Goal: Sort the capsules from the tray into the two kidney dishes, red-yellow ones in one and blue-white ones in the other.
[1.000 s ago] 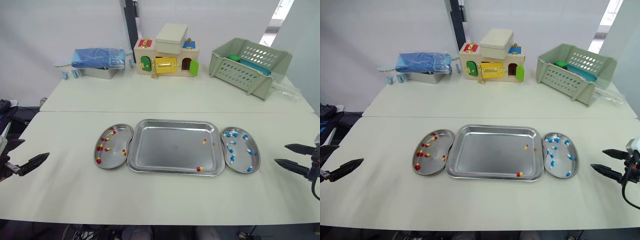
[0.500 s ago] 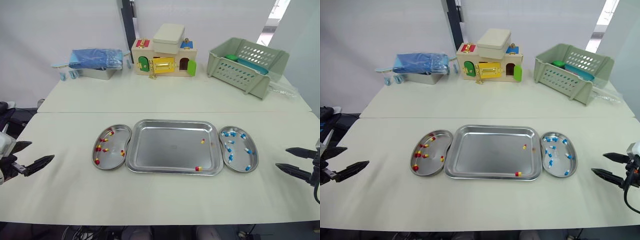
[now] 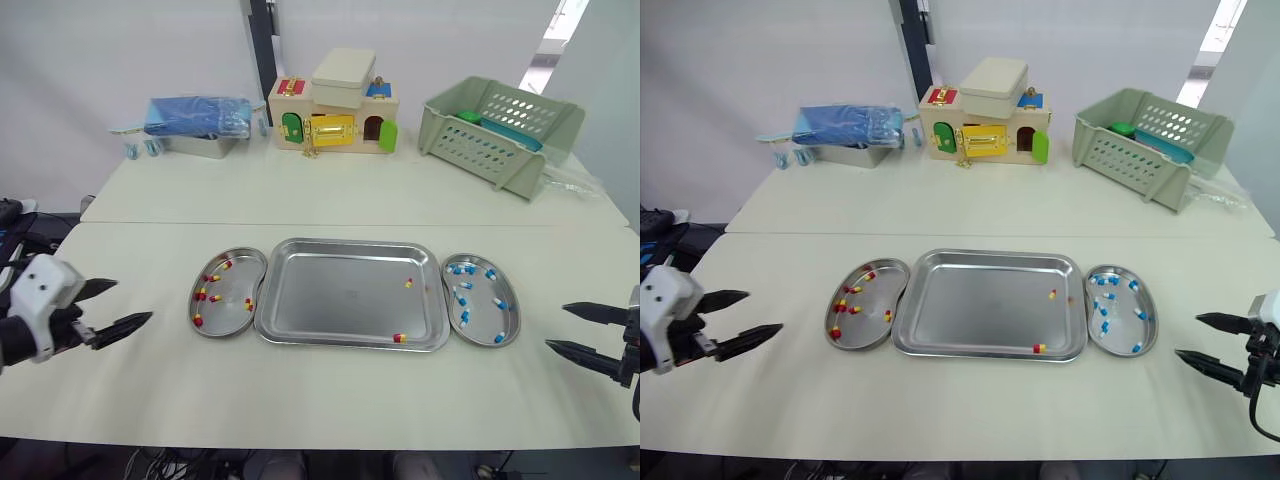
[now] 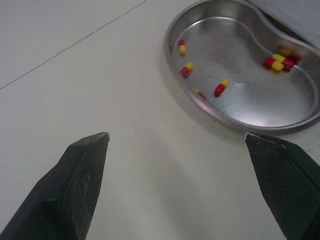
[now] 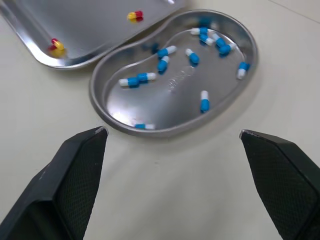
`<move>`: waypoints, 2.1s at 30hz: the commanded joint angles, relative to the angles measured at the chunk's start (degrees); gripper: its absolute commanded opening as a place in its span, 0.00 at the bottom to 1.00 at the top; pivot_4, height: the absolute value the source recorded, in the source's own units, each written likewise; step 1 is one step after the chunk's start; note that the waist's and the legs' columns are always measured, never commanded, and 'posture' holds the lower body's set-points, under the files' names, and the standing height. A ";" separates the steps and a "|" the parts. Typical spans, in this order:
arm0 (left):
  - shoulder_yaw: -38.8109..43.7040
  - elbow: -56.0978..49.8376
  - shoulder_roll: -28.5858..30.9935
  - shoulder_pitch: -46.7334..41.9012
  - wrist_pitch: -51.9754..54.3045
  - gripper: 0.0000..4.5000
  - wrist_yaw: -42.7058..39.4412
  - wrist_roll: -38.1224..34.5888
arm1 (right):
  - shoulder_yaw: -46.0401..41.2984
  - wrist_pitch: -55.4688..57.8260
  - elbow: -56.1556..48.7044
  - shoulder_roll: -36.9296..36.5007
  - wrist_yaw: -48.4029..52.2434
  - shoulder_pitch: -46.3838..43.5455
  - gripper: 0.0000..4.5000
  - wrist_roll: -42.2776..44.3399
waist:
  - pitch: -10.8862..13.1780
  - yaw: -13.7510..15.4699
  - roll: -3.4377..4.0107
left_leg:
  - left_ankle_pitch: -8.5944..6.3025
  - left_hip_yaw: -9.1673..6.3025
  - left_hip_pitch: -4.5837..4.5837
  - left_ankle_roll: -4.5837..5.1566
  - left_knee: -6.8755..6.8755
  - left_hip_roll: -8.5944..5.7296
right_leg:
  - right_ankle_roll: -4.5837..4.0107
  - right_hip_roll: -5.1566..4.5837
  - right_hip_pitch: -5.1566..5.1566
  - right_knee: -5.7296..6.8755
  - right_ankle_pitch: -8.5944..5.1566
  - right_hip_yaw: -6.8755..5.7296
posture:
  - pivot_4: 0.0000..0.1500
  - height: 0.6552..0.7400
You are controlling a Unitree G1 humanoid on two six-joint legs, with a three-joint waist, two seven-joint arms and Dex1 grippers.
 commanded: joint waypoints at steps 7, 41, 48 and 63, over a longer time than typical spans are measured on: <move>-28.90 -2.49 -5.44 -27.81 1.25 1.00 -11.65 4.63 | 0.78 7.89 -29.40 8.16 -10.43 9.75 0.99 8.21 | -0.01 0.24 -0.04 | 0.01 -0.01 -0.05 -0.01 0.13 -0.03 | 0.01 0.01 0.02 0.02 0.00 -0.01 | 1.00 1.00; -59.57 9.86 -43.53 -50.02 4.26 1.00 -3.20 29.14 | 17.00 -6.29 -33.17 23.70 -25.91 18.97 0.99 -4.25 | -0.06 0.20 -0.10 | 0.02 -0.09 -0.03 -0.03 0.29 -0.07 | 0.03 0.04 0.09 0.04 0.00 -0.03 | 1.00 1.00; -60.20 12.95 -45.32 -51.36 3.19 1.00 -3.25 31.02 | 17.19 -4.13 -35.14 22.88 -27.50 18.32 0.99 -3.26 | -0.05 0.24 -0.10 | 0.02 -0.09 -0.04 -0.02 0.29 -0.07 | 0.03 0.04 0.09 0.04 0.00 -0.03 | 1.00 1.00; -62.01 15.98 -46.91 -51.62 -0.37 1.00 -4.02 34.49 | 16.18 -1.26 -38.30 21.43 -29.59 18.80 0.99 -0.61 | -0.06 0.28 -0.10 | 0.02 -0.09 -0.04 -0.02 0.29 -0.08 | 0.03 0.04 0.10 0.04 0.00 -0.03 | 1.00 1.00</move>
